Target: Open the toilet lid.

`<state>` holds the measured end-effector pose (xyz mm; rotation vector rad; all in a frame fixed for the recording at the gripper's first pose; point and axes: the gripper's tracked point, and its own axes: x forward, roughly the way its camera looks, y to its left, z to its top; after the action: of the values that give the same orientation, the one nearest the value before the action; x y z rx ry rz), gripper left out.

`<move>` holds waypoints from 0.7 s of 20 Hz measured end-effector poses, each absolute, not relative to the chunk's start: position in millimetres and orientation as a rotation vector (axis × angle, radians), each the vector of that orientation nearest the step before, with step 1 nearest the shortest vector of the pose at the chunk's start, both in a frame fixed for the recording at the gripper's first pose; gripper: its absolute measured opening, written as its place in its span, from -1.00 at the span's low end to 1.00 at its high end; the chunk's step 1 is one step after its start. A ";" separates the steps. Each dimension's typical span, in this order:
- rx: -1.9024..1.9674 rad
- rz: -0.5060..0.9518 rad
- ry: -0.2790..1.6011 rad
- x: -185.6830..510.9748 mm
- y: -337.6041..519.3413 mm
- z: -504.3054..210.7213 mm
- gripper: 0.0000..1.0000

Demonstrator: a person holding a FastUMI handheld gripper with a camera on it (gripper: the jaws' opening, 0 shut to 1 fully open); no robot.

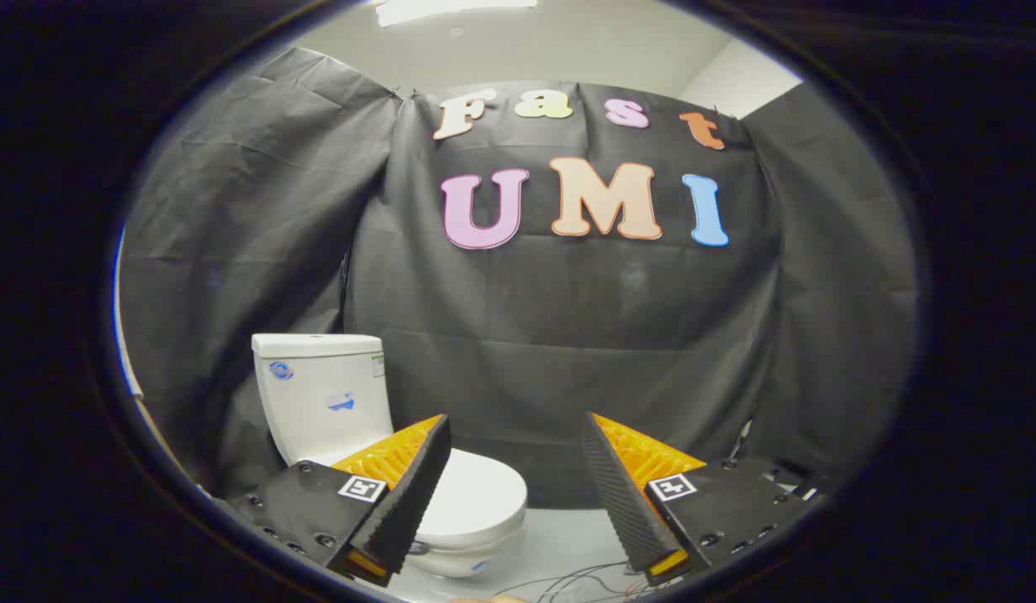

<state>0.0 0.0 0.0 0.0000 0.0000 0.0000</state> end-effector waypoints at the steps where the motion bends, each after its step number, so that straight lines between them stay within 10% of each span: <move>1: 0.003 0.011 -0.002 1.1 8.8 -0.3 0.95; 14: 0.059 -0.035 -0.054 5.6 37.2 -12.0 0.96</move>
<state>5.6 37.2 -12.0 0.0589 -0.0540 -0.0351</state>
